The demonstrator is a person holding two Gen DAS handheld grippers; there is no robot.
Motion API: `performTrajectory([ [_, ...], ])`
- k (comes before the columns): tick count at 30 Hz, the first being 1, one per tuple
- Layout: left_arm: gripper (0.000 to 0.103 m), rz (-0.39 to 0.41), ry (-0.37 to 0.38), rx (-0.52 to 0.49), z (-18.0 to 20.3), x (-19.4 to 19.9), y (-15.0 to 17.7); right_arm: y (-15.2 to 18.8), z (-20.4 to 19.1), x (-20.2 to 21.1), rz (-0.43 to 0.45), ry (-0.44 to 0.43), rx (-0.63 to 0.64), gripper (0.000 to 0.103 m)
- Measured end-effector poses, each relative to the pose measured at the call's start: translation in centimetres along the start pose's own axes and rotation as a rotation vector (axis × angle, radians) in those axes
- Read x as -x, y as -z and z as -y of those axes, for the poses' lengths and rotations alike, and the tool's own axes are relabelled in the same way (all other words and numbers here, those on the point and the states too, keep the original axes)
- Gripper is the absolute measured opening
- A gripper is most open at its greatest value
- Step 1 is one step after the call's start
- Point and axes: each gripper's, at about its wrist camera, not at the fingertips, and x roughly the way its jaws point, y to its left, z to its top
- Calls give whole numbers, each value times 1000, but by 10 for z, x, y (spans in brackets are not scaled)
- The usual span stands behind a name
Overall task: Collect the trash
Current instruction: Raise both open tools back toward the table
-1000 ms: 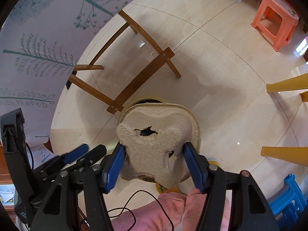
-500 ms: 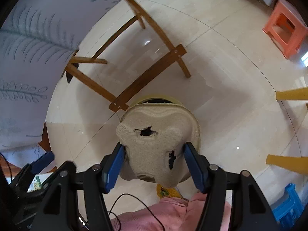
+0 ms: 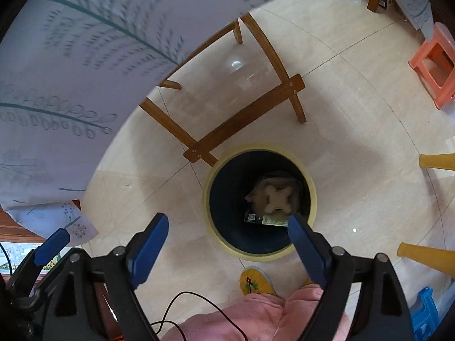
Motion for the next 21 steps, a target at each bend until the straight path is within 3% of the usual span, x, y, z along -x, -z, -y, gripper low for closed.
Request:
performTrajectory([
  [9, 90, 10, 17, -3, 13, 49, -4, 1, -14, 57, 41, -19, -5, 87],
  [21, 90, 69, 69, -55, 46, 170, -33, -4, -39, 188, 136, -56, 13, 87],
])
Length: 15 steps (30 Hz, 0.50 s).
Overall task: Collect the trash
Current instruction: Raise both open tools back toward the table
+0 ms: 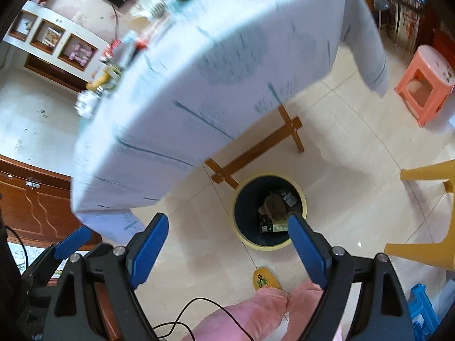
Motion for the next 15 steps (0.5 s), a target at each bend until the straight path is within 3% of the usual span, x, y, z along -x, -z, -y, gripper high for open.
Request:
performTrajectory([
  [2, 90, 30, 7, 5, 4, 22, -9, -6, -6, 22, 22, -11, 11, 87],
  [6, 100, 88, 6, 19, 12, 62, -28, -20, -19, 60, 60, -37, 39, 87],
  [15, 100, 199, -24, 72, 20, 125, -60, -49, -52, 123, 154, -99, 159, 87],
])
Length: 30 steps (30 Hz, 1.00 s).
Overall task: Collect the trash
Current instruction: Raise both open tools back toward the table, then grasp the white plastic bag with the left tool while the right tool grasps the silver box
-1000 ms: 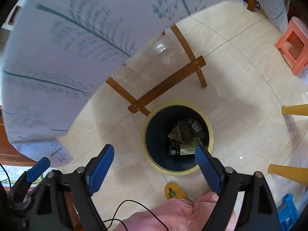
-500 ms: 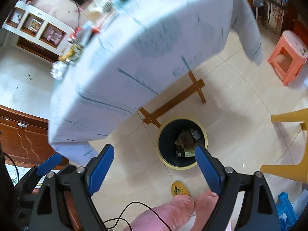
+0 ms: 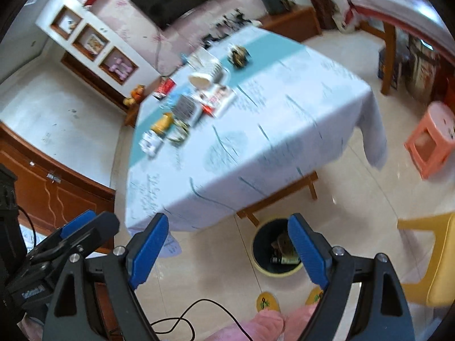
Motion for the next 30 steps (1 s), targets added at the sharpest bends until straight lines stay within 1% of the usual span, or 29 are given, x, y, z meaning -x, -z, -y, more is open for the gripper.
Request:
performTrajectory([
  [2, 102, 18, -6, 23, -1, 9, -5, -10, -5, 8, 13, -8, 25, 87],
  [7, 102, 73, -19, 78, -6, 29, -19, -33, -17, 22, 40, -42, 91, 87],
  [16, 102, 186, -77, 127, -13, 59, -42, -67, -40, 21, 57, -92, 182, 87],
  [20, 102, 222, -107, 139, -24, 64, -53, -81, -51, 11, 49, -104, 212, 87],
  [23, 102, 238, -127, 147, -36, 61, -63, -91, -58, -4, 41, -97, 217, 87],
  [27, 102, 236, -142, 144, -64, 47, -81, -105, -68, -29, 19, -75, 217, 87],
  [30, 102, 213, -135, 149, -89, 28, -98, -116, -80, -52, 13, -44, 220, 87],
])
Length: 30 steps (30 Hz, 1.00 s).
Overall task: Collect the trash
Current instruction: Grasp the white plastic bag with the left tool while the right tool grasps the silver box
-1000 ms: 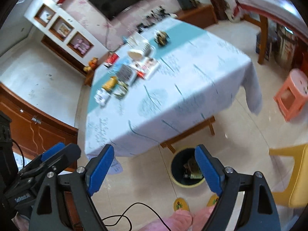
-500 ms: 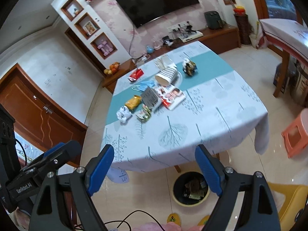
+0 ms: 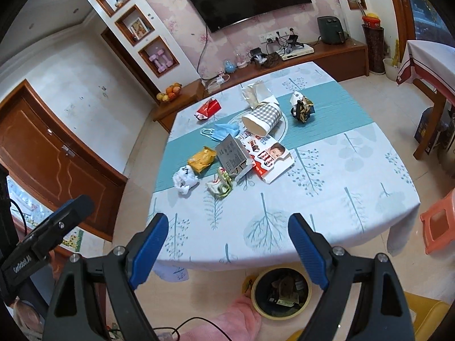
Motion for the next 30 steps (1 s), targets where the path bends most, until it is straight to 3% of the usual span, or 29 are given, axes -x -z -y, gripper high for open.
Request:
performTrajectory([
  [3, 102, -51, 21, 12, -25, -35, -20, -14, -10, -26, -8, 33, -13, 87],
  [8, 102, -200, 67, 19, -64, -105, -49, -35, -28, -86, -58, 89, -24, 87],
  [19, 101, -459, 101, -109, -99, -253, -70, -70, -45, -232, -179, 260, 60, 87],
  [30, 100, -554, 170, -78, -121, -317, -84, -79, -44, -319, -313, 412, 156, 87],
])
